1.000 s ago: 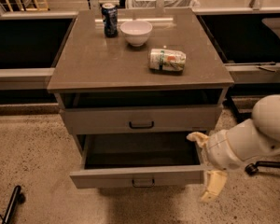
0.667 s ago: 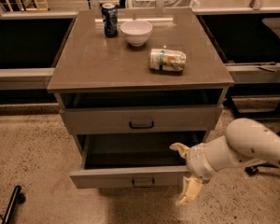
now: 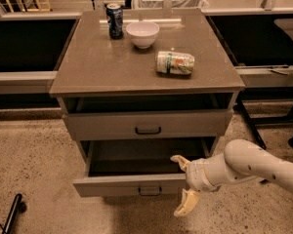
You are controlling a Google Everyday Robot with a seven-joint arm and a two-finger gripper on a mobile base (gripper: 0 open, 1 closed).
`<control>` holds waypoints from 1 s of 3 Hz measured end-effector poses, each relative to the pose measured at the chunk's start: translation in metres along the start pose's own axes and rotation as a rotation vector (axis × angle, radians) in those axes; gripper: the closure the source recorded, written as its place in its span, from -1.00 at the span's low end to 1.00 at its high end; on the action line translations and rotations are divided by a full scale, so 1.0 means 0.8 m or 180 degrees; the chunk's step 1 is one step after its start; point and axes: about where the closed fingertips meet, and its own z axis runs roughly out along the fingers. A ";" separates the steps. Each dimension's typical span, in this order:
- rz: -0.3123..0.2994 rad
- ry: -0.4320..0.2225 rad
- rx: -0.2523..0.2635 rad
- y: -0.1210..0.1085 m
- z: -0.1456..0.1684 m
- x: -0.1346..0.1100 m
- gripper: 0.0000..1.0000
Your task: Close middle drawer
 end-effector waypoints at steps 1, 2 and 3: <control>0.0022 0.0106 -0.0109 -0.003 0.034 0.022 -1.00; 0.0095 0.0151 -0.0089 -0.005 0.068 0.069 -0.63; 0.0135 0.0128 -0.0040 -0.003 0.087 0.099 -0.16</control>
Offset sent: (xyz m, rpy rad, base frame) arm 0.0173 -0.0115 -0.1375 -0.0572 0.0561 -0.0425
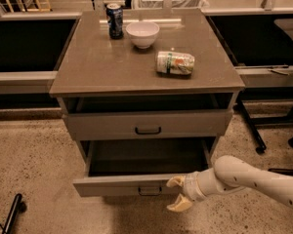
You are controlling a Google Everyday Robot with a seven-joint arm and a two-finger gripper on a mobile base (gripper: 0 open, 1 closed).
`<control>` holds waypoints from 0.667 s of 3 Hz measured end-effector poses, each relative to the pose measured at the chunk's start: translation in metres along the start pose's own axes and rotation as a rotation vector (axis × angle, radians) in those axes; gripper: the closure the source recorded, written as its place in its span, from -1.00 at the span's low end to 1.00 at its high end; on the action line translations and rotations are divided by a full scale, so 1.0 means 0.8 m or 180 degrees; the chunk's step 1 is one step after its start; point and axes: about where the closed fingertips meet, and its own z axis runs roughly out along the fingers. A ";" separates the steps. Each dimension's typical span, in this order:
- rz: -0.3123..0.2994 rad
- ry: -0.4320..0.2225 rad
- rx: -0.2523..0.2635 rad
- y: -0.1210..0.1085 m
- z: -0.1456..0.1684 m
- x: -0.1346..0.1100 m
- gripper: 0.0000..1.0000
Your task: Close middle drawer
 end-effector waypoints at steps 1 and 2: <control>0.0034 -0.0094 0.0069 -0.001 0.010 0.020 0.31; 0.0145 -0.0125 0.0262 -0.011 0.023 0.052 0.10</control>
Offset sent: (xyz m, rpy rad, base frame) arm 0.0183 -0.0312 -0.0580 0.0382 -0.0517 -0.1382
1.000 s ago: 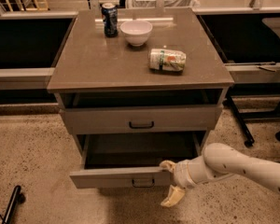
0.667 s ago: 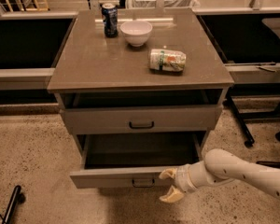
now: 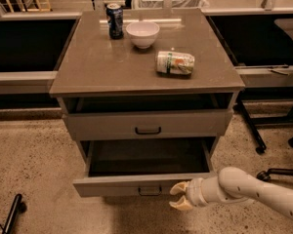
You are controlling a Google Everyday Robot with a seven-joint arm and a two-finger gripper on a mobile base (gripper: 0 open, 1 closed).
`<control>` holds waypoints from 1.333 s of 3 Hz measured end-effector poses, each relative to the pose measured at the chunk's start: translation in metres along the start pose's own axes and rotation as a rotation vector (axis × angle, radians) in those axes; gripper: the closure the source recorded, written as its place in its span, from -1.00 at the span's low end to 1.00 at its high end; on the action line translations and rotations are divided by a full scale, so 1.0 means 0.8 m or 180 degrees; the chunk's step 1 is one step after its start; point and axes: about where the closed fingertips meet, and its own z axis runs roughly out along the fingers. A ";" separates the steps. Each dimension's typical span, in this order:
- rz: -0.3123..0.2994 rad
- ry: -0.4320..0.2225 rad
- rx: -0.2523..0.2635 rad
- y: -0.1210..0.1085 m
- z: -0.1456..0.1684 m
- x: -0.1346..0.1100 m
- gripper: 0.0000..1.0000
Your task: Close middle drawer
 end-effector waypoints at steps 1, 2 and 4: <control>0.0124 -0.0006 0.0335 -0.018 -0.005 0.027 -0.37; 0.0086 -0.0015 0.0389 -0.026 -0.006 0.025 -0.96; -0.0073 -0.0056 0.0549 -0.064 -0.005 0.010 -1.00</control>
Offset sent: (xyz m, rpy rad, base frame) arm 0.0541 -0.0388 0.0032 -0.0189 -0.2069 -0.1917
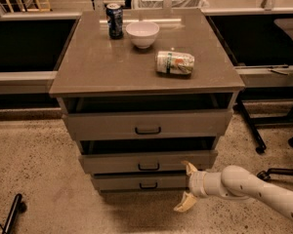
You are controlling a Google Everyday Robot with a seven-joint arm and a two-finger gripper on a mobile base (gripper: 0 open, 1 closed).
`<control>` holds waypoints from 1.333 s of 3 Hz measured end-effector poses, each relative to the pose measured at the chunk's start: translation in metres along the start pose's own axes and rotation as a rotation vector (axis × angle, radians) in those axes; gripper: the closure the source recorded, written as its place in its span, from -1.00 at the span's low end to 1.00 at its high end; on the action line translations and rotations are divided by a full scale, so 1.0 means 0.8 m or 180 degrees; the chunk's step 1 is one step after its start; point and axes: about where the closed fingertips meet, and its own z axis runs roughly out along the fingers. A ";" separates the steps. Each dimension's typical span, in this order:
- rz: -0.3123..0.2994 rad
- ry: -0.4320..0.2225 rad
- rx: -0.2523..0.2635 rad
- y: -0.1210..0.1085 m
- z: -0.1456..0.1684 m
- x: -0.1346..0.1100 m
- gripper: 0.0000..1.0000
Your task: Close middle drawer
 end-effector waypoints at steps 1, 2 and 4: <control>-0.0050 0.0001 0.0025 0.001 0.007 -0.001 -0.68; -0.0136 -0.0029 0.0018 -0.008 0.025 0.000 -0.20; -0.0363 -0.0036 0.0205 -0.070 0.049 -0.008 -0.87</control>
Offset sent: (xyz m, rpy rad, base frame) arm 0.0562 0.0153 -0.0219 -0.0012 -0.0892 0.0395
